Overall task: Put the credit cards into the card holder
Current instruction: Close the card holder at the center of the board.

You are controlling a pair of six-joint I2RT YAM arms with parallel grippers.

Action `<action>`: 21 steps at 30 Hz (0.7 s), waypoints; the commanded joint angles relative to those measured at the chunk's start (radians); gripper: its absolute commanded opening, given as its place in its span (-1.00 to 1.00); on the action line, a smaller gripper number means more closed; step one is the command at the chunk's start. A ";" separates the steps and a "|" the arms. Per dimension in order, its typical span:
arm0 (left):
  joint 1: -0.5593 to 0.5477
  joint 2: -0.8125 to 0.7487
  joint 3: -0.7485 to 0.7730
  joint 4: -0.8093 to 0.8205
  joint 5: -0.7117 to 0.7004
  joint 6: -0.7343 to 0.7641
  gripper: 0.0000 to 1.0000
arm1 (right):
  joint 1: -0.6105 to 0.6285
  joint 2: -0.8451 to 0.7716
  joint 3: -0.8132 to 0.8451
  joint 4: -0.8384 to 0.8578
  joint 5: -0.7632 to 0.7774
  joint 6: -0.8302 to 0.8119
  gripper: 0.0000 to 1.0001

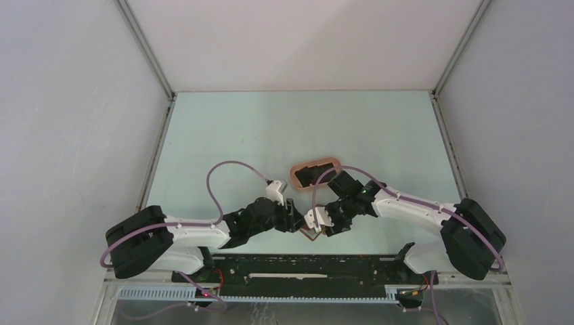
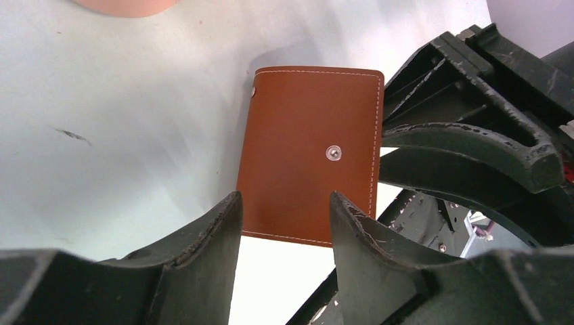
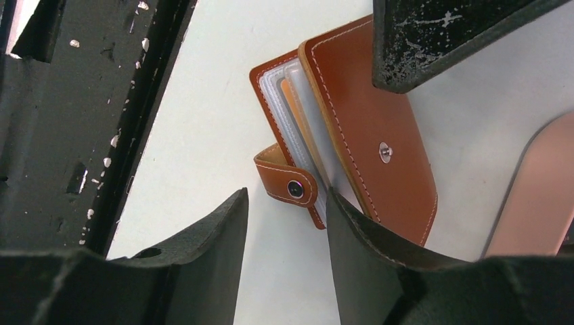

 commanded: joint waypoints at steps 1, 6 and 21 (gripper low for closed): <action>0.007 0.002 -0.016 0.056 0.020 -0.011 0.09 | 0.012 0.007 0.022 0.013 -0.013 0.021 0.06; 0.007 0.017 -0.014 0.060 0.026 -0.011 0.08 | 0.012 0.007 0.034 -0.010 -0.027 0.019 -0.21; 0.007 0.029 -0.001 0.072 0.060 -0.011 0.02 | 0.005 -0.036 0.036 -0.082 -0.056 -0.027 -0.69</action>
